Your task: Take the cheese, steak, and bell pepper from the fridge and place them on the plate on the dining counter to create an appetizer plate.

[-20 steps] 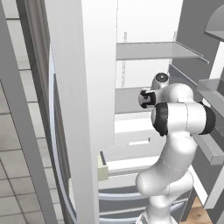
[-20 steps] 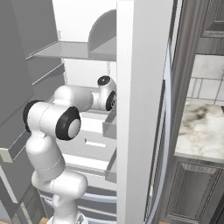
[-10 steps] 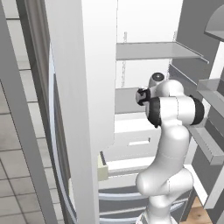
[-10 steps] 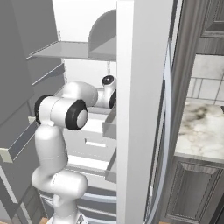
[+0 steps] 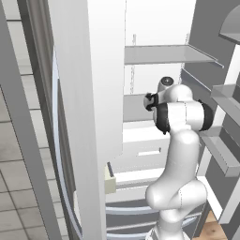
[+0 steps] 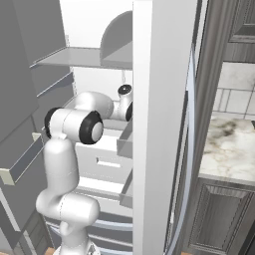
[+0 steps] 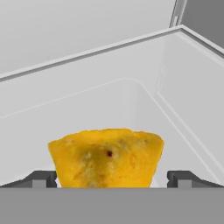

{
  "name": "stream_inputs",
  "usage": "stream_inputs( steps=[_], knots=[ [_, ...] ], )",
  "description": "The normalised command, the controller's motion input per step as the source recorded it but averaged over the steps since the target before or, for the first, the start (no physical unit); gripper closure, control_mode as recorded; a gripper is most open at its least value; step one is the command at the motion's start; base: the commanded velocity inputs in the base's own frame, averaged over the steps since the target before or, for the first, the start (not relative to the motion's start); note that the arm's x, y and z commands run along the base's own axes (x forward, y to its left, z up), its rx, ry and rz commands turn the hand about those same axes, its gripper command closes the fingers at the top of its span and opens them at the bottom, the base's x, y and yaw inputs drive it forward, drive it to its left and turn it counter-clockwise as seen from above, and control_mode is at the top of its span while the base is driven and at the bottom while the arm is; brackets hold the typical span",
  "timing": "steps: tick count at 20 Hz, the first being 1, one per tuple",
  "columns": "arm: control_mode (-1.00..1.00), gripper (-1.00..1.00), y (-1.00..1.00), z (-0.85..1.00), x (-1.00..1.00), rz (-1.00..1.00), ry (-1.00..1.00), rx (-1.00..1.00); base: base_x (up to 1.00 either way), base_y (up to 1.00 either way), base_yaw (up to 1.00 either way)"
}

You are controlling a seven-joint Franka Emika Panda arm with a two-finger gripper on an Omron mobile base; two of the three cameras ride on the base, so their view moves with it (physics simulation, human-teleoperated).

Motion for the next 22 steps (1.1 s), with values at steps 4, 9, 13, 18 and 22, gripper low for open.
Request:
stream_inputs(
  steps=[4,9,13,18,22],
  knots=[
    [-1.0,1.0,0.0,-0.39,0.16,0.0,0.0,0.0,0.0,0.0,0.0],
    [-1.0,1.0,0.0,-0.62,0.05,0.0,0.0,0.0,0.0,0.0,0.0],
    [-1.0,1.0,0.0,-0.32,0.0,0.0,0.0,0.0,0.0,0.0,0.0],
    [-1.0,1.0,0.03,0.0,-0.17,0.01,0.0,0.0,0.0,0.0,0.0],
    [-1.0,1.0,0.2,0.0,-0.64,0.03,0.0,0.0,0.0,0.0,0.0]
  ],
)
